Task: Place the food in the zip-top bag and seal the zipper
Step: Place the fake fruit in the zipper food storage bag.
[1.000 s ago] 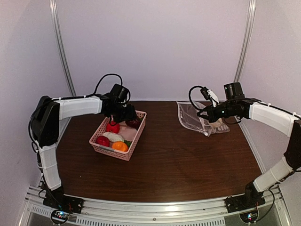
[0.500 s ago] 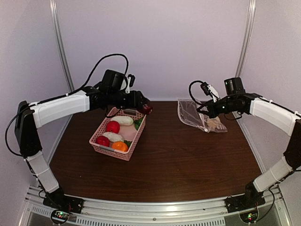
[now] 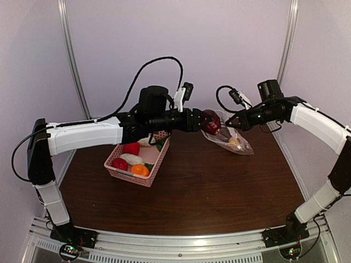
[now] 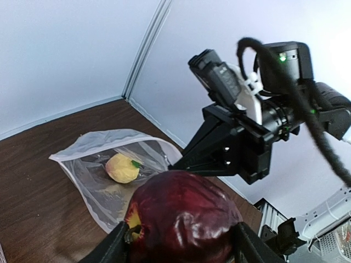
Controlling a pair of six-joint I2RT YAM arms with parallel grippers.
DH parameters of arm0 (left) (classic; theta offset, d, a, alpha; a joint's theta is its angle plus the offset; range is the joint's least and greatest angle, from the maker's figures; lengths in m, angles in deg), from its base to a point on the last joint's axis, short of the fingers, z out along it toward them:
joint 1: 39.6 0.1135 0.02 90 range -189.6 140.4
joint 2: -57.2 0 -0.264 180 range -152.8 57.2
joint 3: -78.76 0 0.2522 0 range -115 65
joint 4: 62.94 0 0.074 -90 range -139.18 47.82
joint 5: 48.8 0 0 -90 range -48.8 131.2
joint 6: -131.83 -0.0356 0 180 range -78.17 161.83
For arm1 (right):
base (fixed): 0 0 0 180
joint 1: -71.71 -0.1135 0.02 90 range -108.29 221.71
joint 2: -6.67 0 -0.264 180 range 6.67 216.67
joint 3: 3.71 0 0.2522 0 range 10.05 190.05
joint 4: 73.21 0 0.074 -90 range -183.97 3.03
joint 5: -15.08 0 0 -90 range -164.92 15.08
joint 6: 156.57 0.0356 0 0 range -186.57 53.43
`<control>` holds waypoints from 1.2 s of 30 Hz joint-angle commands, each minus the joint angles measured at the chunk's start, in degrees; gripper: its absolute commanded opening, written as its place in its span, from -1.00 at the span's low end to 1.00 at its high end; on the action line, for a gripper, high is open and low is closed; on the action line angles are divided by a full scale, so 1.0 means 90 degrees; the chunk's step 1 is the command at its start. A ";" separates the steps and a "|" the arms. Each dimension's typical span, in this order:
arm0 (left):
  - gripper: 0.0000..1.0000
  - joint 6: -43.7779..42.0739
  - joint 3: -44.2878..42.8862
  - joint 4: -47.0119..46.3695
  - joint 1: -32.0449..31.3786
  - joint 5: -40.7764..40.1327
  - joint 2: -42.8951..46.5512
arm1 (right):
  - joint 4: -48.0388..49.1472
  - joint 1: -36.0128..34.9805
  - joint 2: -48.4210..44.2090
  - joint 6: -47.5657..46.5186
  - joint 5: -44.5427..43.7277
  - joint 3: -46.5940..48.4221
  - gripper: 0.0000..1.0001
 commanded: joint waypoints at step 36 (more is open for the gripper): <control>0.62 -0.1798 0.0494 0.1529 0.0015 -0.1044 0.1423 | -0.0719 -0.0149 -0.0083 -0.0300 -0.0338 0.0365 -1.00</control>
